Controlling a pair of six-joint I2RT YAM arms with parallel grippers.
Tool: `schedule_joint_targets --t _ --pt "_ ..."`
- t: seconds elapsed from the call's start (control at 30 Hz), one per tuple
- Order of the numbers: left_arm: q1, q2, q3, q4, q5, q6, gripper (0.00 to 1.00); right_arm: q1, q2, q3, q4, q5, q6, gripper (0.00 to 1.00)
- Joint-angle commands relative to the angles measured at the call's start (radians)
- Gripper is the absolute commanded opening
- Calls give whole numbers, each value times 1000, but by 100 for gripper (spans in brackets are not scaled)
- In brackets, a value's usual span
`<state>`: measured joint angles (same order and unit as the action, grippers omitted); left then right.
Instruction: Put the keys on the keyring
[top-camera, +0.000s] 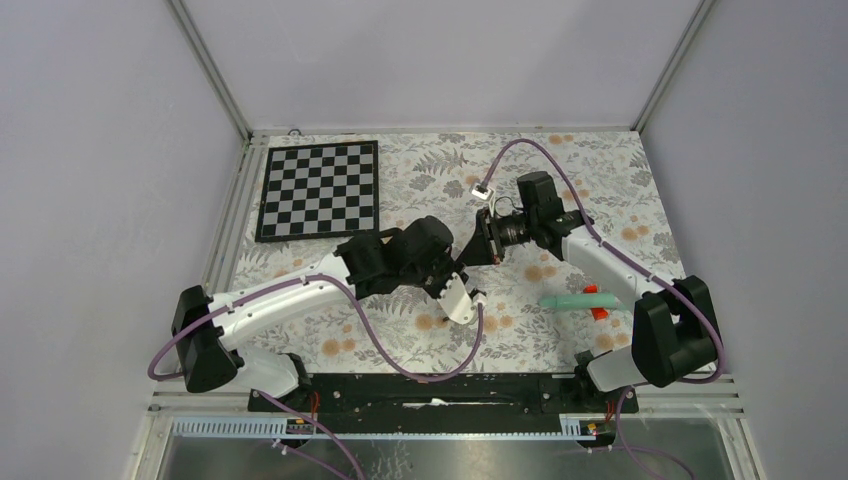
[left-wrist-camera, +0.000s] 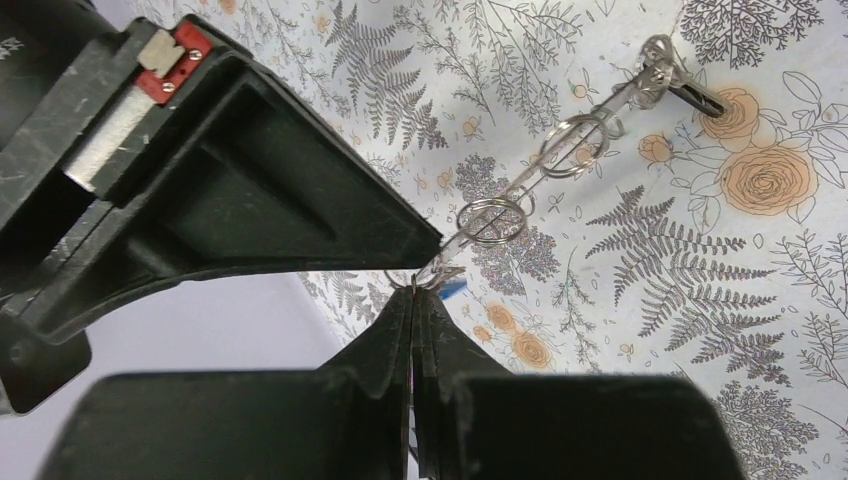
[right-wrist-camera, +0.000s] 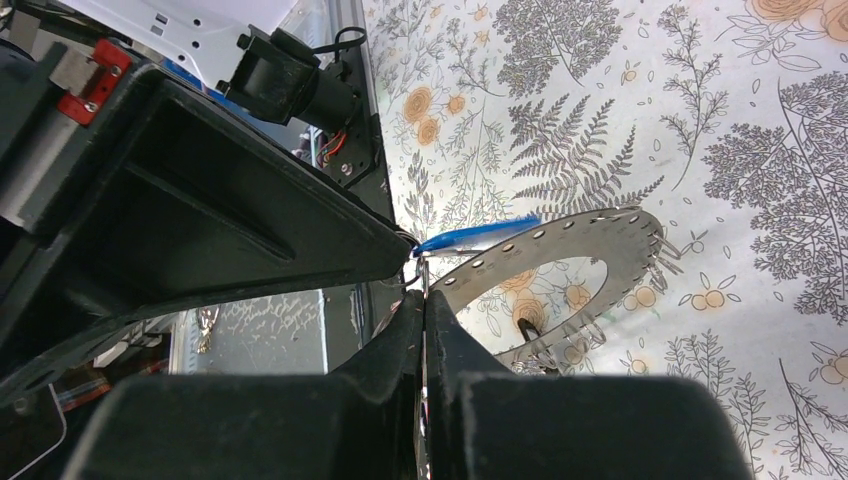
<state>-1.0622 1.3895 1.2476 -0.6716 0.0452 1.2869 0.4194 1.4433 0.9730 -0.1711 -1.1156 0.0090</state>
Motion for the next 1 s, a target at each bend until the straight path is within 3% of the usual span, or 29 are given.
schedule_joint_targets --t 0.0,0.5,0.97 --pt "-4 -17 -24 26 -36 29 0 -11 -1 31 38 -54 19 0" --pt "4 -25 -19 26 -20 3 0 -23 -16 17 55 -61 27 0" --pt "103 -42 0 57 209 -179 0 -30 -140 -9 75 -43 -48 0"
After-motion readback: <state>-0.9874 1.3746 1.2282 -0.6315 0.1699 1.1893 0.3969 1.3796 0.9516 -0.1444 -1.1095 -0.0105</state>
